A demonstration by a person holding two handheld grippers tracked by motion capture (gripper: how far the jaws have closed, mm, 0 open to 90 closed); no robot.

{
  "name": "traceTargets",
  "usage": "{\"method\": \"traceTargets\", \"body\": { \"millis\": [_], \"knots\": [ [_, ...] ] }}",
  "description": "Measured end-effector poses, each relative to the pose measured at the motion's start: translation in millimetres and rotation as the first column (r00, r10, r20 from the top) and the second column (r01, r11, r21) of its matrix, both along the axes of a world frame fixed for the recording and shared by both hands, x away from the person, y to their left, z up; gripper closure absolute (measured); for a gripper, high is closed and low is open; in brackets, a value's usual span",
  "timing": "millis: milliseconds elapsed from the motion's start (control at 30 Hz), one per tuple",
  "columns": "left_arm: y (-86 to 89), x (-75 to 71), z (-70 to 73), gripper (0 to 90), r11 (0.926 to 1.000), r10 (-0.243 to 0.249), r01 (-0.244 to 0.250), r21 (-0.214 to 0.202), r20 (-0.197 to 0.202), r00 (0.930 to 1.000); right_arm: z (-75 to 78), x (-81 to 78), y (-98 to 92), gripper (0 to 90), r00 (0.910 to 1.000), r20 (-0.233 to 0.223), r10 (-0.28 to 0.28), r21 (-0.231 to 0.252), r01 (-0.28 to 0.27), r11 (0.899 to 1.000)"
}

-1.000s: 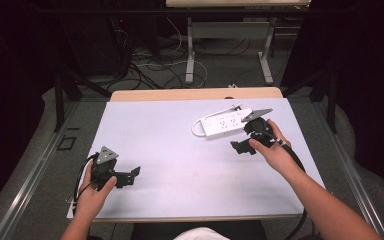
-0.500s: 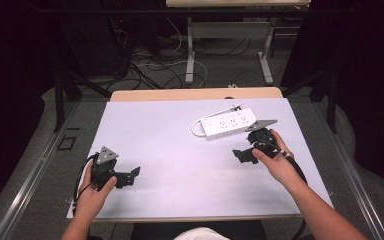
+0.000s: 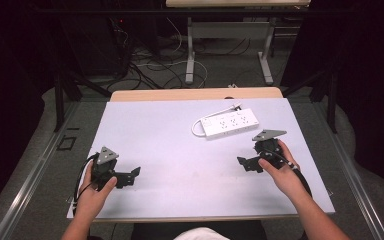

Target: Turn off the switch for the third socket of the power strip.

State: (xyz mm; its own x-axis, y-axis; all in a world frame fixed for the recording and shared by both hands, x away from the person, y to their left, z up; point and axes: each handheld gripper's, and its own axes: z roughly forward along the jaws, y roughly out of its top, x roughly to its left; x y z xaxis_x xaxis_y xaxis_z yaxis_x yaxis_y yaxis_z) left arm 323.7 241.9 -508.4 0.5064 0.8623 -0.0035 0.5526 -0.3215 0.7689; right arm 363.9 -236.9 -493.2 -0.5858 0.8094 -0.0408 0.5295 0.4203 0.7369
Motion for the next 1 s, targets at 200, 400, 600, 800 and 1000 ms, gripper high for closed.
{"method": "traceTargets", "body": {
  "millis": [200, 400, 600, 800, 1000],
  "knots": [
    [0.0, 0.1, 0.1, 0.3, 1.0000, 0.000, 0.000, 0.001, 0.006, 1.0000, -7.8, -7.6, -3.7, 6.3, 0.9999, 0.008, -0.007, 0.002, 0.007, 1.000],
    [-1.0, -0.1, -0.2, 0.3, 1.0000, -0.001, 0.001, -0.003, 0.001, 1.0000, -20.3, -12.2, -6.4, 7.0, 0.9999, 0.015, -0.005, 0.000, 0.005, 1.000],
    [-1.6, 0.0, -1.3, 0.3, 1.0000, 0.002, -0.002, -0.004, 0.009, 1.0000, -28.7, -15.2, -6.4, 7.1, 0.9996, 0.028, -0.007, 0.001, 0.007, 1.000],
    [-0.7, -0.2, -0.7, 0.3, 1.0000, -0.006, 0.006, -0.006, -0.006, 1.0000, -34.9, -16.8, -7.7, 7.1, 0.9993, 0.032, -0.019, 0.002, 0.019, 1.000],
    [0.2, 0.0, -0.8, 0.3, 0.9999, -0.011, 0.011, 0.004, -0.007, 0.9999, -41.1, -17.1, -10.9, 7.3, 0.9989, 0.039, -0.027, -0.009, 0.028, 1.000]
  ]
}}
